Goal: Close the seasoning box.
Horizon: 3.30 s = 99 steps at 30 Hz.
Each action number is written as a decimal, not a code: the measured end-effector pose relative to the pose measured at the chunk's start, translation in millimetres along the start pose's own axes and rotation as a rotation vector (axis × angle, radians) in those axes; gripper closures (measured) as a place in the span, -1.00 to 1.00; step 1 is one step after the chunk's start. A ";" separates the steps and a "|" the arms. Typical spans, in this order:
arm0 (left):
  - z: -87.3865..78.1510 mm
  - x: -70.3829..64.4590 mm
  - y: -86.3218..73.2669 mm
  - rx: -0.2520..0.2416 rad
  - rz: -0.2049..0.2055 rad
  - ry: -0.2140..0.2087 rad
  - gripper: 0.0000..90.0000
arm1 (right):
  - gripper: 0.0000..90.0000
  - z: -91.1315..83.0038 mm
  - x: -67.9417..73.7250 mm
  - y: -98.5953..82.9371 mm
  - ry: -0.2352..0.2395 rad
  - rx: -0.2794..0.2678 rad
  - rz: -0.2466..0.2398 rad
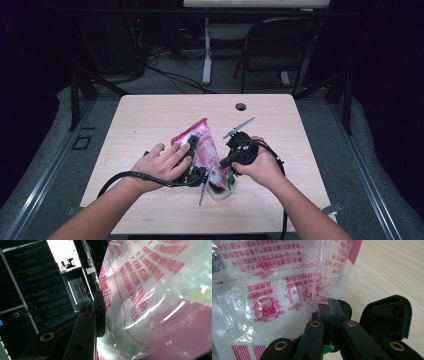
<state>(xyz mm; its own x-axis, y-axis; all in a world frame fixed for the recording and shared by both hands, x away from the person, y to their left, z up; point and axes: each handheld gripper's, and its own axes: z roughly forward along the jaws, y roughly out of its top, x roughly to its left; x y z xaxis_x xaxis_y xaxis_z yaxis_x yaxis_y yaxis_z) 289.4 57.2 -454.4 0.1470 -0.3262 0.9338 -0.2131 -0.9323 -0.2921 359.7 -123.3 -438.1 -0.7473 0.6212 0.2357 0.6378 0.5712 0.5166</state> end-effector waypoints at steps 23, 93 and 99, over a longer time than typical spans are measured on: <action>0.3 0.0 -2.2 0.002 -0.005 -0.008 0.76 | 1.00 -1.2 2.8 -2.4 0.007 -0.024 0.003; -3.0 -2.8 -0.2 -0.008 -0.004 -0.031 0.78 | 1.00 -1.6 -0.6 -9.5 0.014 0.005 0.006; -1.9 -7.1 -3.3 -0.003 -0.035 -0.054 0.79 | 1.00 -3.0 -0.9 -9.5 0.018 0.001 0.010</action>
<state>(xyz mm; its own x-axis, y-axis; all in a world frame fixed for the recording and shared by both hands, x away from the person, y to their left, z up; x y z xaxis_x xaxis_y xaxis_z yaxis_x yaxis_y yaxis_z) 287.2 62.9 -459.6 0.2058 -0.3016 0.9310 -0.2100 -0.9428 -0.2590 353.7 -131.0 -440.7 -0.7444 0.6170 0.2553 0.6451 0.5661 0.5132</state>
